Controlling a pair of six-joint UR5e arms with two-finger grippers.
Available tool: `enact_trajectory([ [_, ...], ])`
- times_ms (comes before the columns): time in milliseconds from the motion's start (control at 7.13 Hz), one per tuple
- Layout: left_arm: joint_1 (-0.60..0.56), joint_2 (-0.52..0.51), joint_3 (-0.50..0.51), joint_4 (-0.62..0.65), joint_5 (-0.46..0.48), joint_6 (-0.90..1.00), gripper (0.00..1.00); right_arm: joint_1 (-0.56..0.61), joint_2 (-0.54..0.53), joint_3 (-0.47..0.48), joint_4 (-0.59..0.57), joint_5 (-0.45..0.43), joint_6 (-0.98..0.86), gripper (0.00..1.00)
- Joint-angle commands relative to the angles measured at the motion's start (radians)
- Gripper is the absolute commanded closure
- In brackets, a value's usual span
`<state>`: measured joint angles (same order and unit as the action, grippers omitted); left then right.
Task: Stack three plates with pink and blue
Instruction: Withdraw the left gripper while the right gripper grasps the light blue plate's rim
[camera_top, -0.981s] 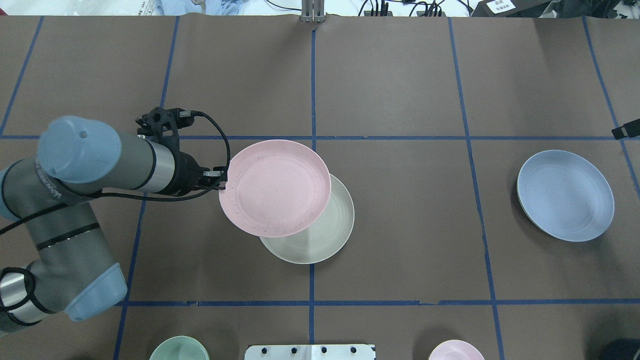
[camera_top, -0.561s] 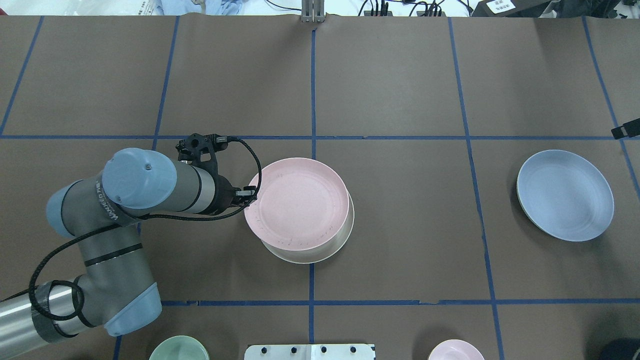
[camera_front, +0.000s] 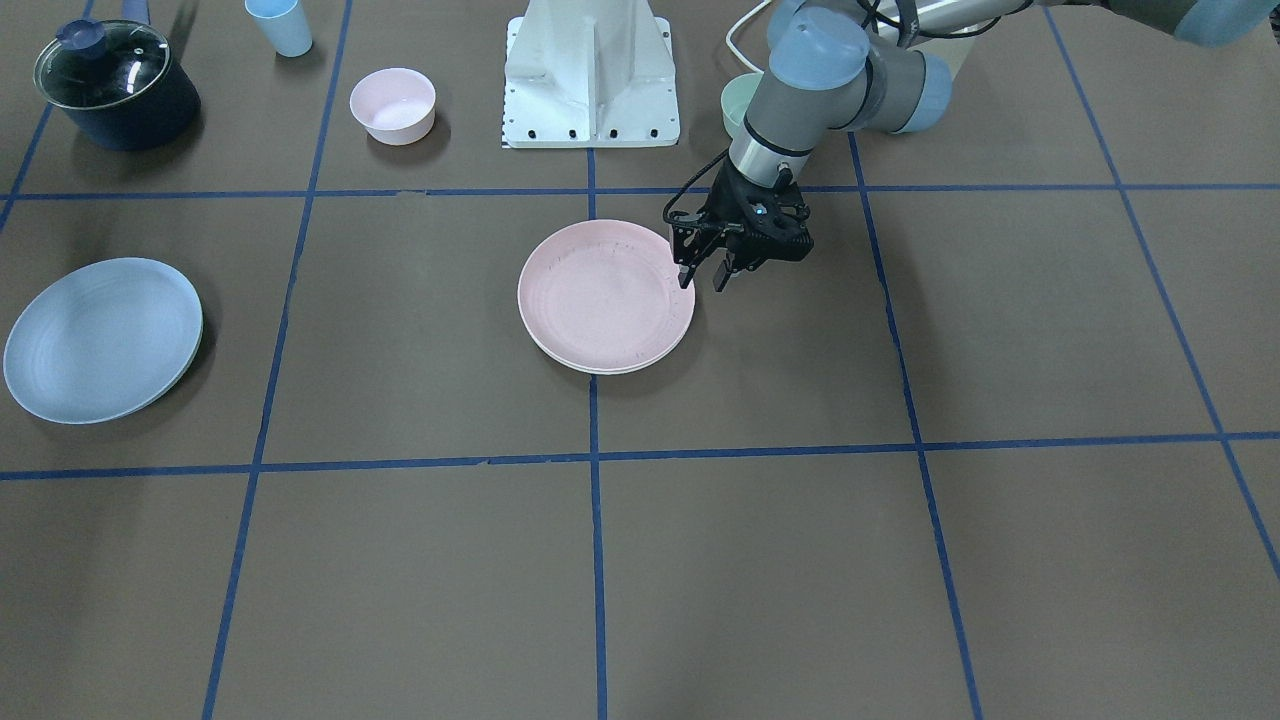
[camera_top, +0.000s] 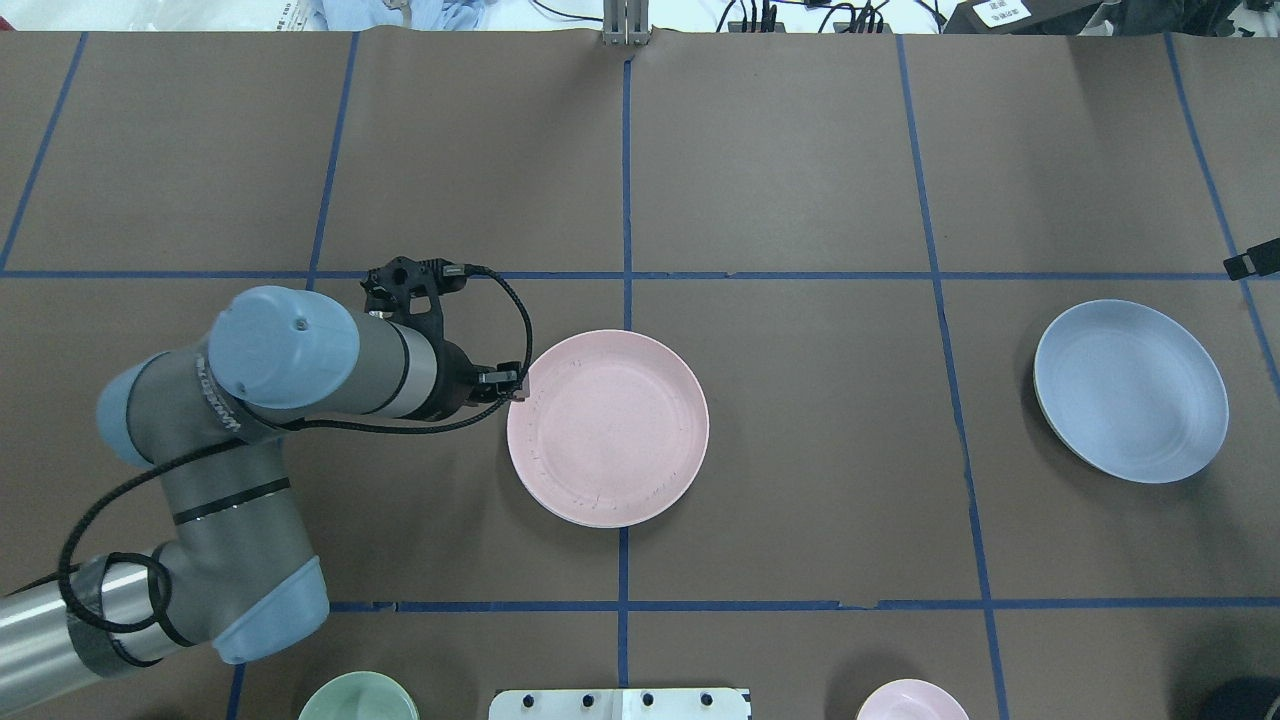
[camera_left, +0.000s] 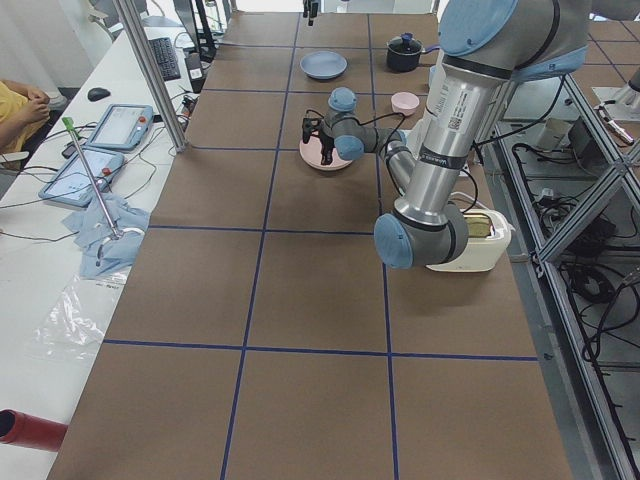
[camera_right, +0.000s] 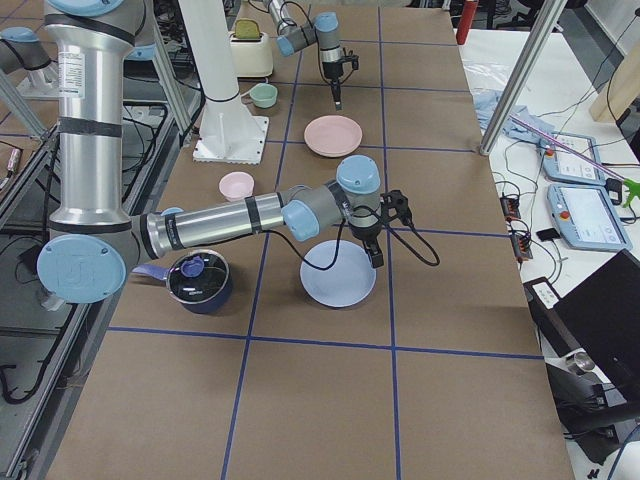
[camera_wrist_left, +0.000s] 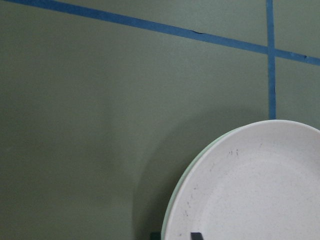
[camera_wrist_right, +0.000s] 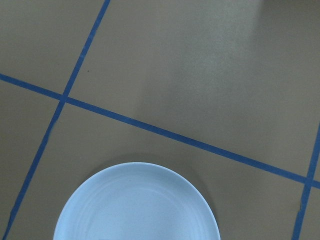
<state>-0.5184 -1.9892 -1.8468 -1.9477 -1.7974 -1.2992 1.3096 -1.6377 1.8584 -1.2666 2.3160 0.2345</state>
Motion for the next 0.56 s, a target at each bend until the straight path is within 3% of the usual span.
enact_trajectory([
  [0,-0.203,0.12,-0.087,0.053,-0.163,0.361,0.0,-0.051,-0.042,-0.002,0.085,-0.035,0.137,0.0],
  [140,-0.342,0.223,-0.11,0.052,-0.256,0.606,0.0,-0.128,-0.097,-0.004,0.255,-0.117,0.325,0.0],
  [280,-0.455,0.295,-0.109,0.05,-0.281,0.803,0.0,-0.224,-0.16,-0.03,0.43,-0.217,0.464,0.0],
  [421,-0.53,0.334,-0.101,0.05,-0.286,0.913,0.0,-0.266,-0.195,-0.115,0.593,-0.243,0.494,0.0],
])
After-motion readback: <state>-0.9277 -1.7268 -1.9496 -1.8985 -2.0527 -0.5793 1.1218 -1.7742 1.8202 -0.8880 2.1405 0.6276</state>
